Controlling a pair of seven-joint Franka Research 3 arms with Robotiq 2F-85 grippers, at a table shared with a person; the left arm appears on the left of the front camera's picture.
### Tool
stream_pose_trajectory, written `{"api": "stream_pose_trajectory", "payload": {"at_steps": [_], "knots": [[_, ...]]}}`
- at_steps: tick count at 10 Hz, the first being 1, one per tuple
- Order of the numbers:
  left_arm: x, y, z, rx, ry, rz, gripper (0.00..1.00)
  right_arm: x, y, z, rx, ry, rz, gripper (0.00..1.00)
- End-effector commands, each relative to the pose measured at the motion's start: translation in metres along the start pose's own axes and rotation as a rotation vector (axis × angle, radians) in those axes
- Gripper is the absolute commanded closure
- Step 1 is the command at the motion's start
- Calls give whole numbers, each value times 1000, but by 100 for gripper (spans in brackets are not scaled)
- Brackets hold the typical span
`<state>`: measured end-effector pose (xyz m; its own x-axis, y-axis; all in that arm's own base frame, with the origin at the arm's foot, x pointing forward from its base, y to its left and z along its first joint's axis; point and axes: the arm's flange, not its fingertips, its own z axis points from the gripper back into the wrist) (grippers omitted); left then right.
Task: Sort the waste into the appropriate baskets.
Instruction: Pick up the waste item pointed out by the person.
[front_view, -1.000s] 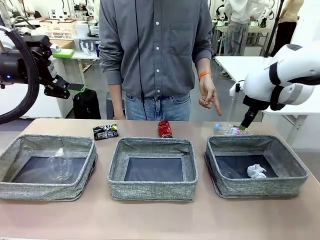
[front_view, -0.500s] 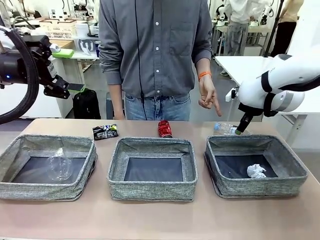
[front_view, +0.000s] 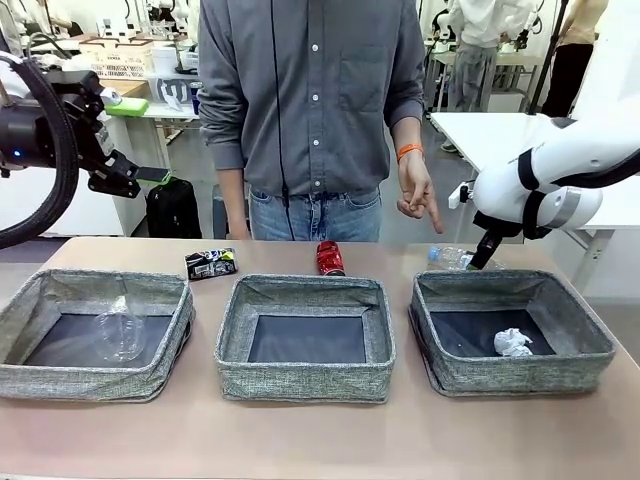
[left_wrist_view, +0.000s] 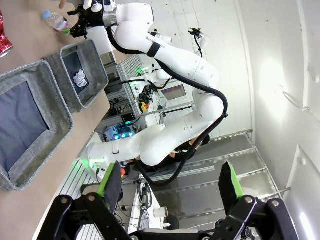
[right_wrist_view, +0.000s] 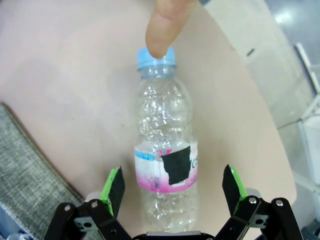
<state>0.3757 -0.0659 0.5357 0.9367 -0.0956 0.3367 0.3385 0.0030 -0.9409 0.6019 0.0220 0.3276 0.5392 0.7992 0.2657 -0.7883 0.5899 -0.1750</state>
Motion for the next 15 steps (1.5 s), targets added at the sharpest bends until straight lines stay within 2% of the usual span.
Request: {"api": "stream_pose_trajectory", "payload": {"at_steps": [1,3,4,5,6,7,8,15], "knots": [[0,-5,-2,-15,-11,8,1,3,-6,-1,6,-30,-34,0],[0,-5,-2,-15,-11,8,1,4,-6,-2,21,-38,-25,0],[0,-5,-2,-15,-11,8,1,3,-6,-3,28,-40,-8,59],[0,-5,-2,-15,-11,8,1,2,-6,-4,40,-44,-9,60],[0,-5,-2,-15,-11,8,1,2,-7,-5,41,-40,-6,100],[0,-5,-2,-15,-11,8,1,2,-7,-5,41,-39,-4,65],[0,-5,-2,-15,-11,8,1,2,-7,-5,43,-39,-3,100],[0,-5,-2,-15,-11,8,1,-2,-8,-6,63,-30,12,100]]}}
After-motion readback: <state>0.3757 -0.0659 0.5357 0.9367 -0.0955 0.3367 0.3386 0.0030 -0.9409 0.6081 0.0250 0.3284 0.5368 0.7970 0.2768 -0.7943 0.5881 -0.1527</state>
